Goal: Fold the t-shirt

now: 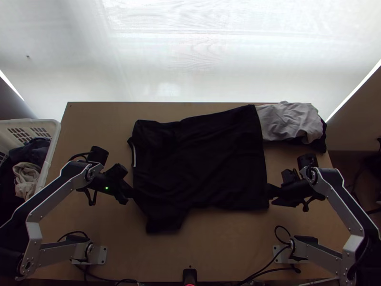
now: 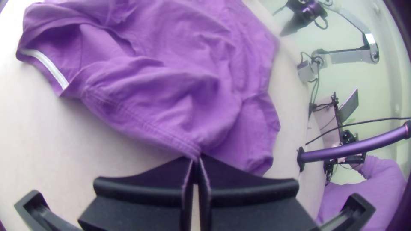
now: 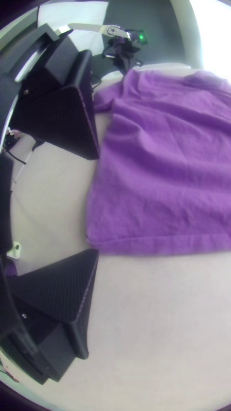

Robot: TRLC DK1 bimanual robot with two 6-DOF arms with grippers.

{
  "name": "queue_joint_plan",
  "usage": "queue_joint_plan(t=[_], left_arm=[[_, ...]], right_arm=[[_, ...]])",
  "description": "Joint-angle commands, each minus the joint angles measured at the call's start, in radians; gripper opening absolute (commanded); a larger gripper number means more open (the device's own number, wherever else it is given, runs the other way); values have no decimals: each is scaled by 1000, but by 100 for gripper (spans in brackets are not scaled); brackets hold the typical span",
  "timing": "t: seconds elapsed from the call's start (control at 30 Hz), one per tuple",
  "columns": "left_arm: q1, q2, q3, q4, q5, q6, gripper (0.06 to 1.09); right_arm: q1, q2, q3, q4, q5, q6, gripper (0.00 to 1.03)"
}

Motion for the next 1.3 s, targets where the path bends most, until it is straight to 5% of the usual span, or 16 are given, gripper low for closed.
queue_joint_plan(t=[0.0, 0.9, 1.1, 1.27], left_arm=[[30, -12, 7, -19, 2, 13, 10], [121, -3, 50, -94, 1, 83, 10], [145, -1, 58, -108, 1, 105, 10], [156, 2, 58, -116, 1, 112, 10]], right_arm=[[-6, 88, -6, 12, -11, -13, 97], [-68, 191, -19, 75, -5, -13, 86], [-39, 186, -26, 96, -6, -40, 3], [-29, 205, -33, 96, -5, -41, 3]])
